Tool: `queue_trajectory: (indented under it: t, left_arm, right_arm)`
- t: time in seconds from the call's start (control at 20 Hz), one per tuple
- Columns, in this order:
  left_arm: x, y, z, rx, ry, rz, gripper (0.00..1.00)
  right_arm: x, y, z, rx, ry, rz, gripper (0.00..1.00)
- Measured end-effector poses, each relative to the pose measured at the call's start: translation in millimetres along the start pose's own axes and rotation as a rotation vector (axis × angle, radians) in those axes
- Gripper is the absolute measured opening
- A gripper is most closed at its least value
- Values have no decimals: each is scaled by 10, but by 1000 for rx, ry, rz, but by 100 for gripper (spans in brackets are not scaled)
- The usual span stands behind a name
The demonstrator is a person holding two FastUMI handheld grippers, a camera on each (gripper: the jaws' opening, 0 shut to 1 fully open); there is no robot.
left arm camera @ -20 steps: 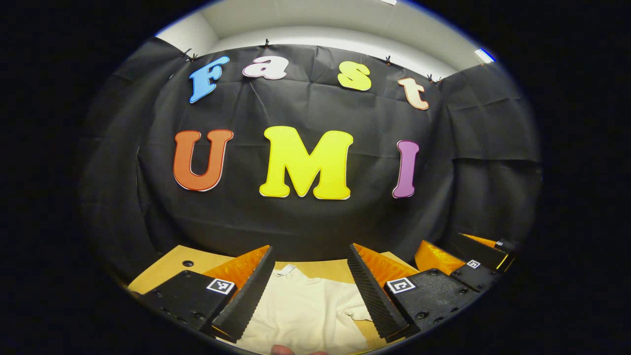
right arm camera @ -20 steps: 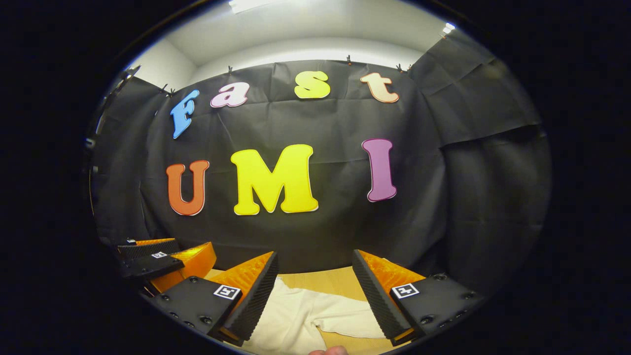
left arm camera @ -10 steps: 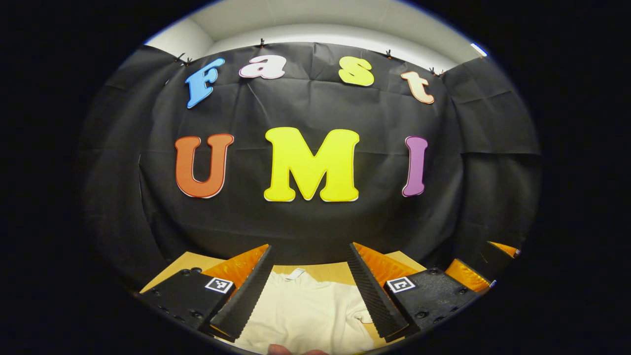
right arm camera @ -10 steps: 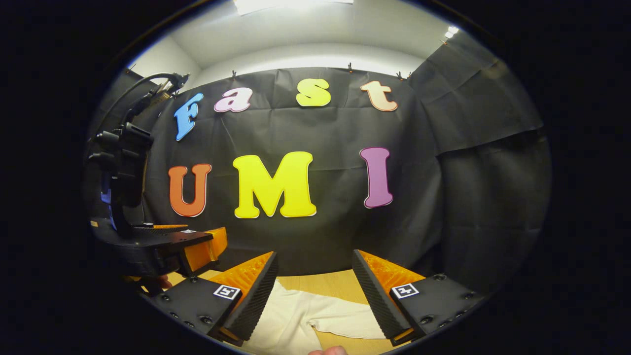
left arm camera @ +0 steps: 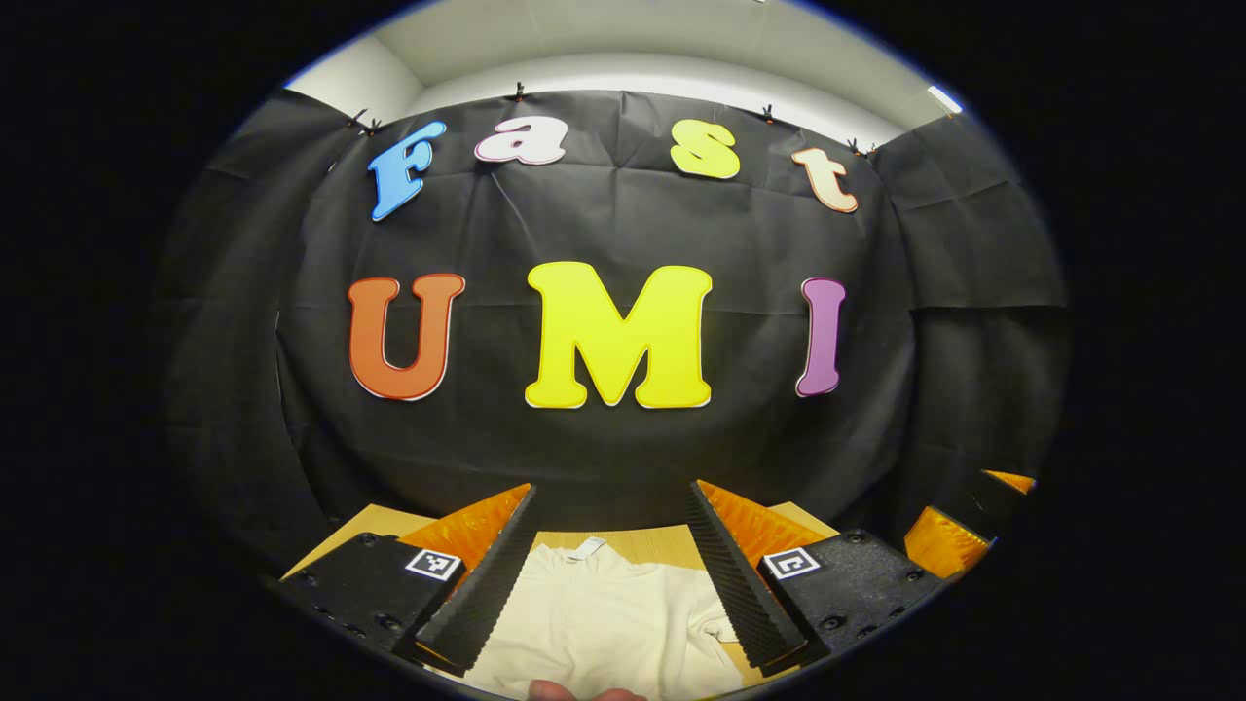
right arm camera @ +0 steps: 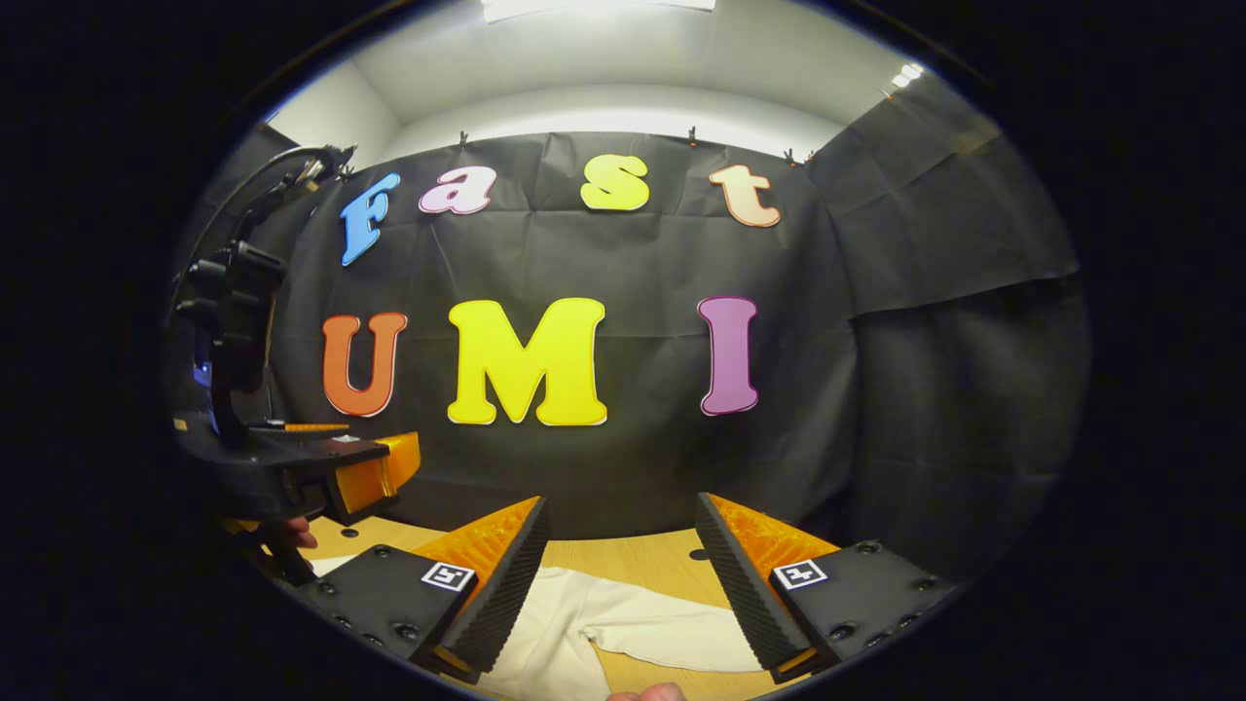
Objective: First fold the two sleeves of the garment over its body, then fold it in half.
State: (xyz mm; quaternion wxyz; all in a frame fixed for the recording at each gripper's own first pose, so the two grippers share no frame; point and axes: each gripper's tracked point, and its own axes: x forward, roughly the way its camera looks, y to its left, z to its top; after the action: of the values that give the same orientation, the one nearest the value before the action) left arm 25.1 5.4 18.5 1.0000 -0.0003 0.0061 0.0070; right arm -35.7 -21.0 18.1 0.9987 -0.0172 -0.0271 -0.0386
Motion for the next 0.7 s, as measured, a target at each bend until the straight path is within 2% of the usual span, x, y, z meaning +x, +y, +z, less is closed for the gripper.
queue_trajectory:
  t: [0.25, 0.3, 0.35, 0.55, 0.7]
  left_arm:
    - [-48, 207, -85, -1, 40, 41, 96]
    - [-61, 252, -79, -2, 37, 51, 100]
    - [-72, 291, -73, -1, 30, 54, 97]
    - [-150, 349, 41, 11, -24, 59, 96]
    - [-197, 381, 154, 29, -67, 61, 96]
  right_arm:
    - [11, 212, 1, 12, -9, 39, 95]
    - [17, 252, -8, 9, -8, 51, 95]
    - [20, 298, -22, 3, -10, 62, 95]
    - [69, 414, -127, -6, 18, 110, 95]
    - [146, 350, -139, -25, 21, 123, 95]
